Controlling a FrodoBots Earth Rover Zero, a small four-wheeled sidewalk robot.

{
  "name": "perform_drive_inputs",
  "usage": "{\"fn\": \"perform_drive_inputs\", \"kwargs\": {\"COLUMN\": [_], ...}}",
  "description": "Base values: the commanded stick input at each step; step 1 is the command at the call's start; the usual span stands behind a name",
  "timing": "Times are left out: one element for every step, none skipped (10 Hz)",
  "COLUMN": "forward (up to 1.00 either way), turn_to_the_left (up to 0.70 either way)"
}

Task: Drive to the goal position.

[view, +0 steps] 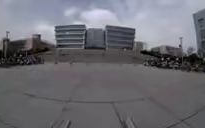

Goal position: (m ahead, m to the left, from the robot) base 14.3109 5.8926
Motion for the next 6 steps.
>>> {"fn": "perform_drive_inputs", "kwargs": {"forward": [1.00, 1.00, 1.00, 1.00, 1.00, 1.00], "turn_to_the_left": [-0.19, 0.00, 0.00, 0.00, 0.00, 0.00]}}
